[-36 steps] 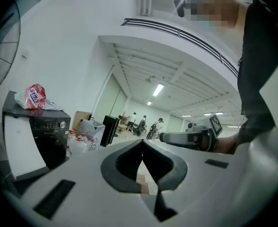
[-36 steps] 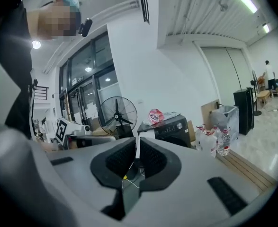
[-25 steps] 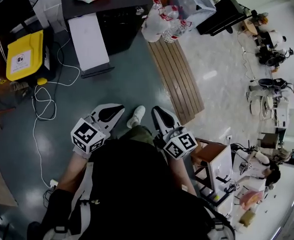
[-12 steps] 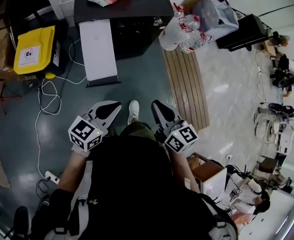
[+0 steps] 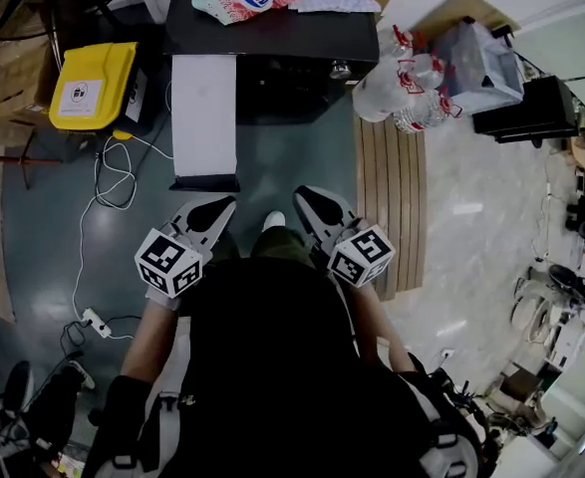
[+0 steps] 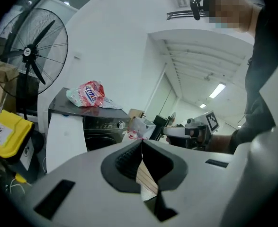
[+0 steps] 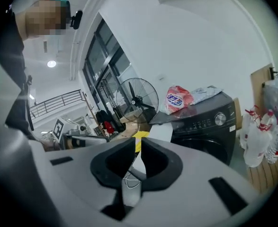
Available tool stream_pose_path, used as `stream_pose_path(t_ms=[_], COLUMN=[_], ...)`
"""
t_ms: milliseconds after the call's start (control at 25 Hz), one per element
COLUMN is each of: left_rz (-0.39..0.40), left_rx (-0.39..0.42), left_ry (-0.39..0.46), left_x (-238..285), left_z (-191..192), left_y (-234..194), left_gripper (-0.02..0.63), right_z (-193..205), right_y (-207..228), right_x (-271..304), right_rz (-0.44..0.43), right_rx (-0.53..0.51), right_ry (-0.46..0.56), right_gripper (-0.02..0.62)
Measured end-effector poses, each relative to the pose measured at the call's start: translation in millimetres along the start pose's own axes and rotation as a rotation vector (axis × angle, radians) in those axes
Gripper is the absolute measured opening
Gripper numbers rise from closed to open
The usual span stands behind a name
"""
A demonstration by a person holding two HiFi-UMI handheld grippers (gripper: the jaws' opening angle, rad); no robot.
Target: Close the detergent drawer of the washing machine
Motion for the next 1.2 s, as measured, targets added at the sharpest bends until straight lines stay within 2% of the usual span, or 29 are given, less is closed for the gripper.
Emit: stream_pose_path(t_ms=[320,520,680,920,1080,1200], left_rz=[-0.219,-0.317,-0.382,-0.377,-0.331,-0.285], left_rx=[-0.028,-0.063,-0.089,-0.119,-0.132,-0.131], left_ry=[0.010,-0.016,-0.028,-0.104,-0.153,-0.209], left_x=[24,16,-4,-31,-43,-47], left_z=[-4,15,31,61,79,92], left_y=[-23,-36,-57,-97,-125,-146], left_gripper=[0.011,0.011,0.012,0.012,0.015,0.042], right_z=[-10,3,16,48,75,93], right_y=[49,59,56,45,43,42], right_x=[41,66,87,118,137,150], right_rz=[-0.191,-0.259,-0.281,-0.265,-0.222,-0.196], right_rx=[-0.037,-0.059,-0.071,-0.121,-0.127,-0.132], right_ry=[-0.130,-0.222,-0.277,-0.373,-0.438,-0.482], right_gripper=[0.038,0.038,0.038,0.040,0.057,0.075])
Point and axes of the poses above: the fingertips, and each gripper's own axes: x forward along the fingers, y to its right, z out of its underside, the point moved 6 cm from there along -x, backward along the fingers, and after that the axes turned 3 degrees about x, right-handed, at the moved point
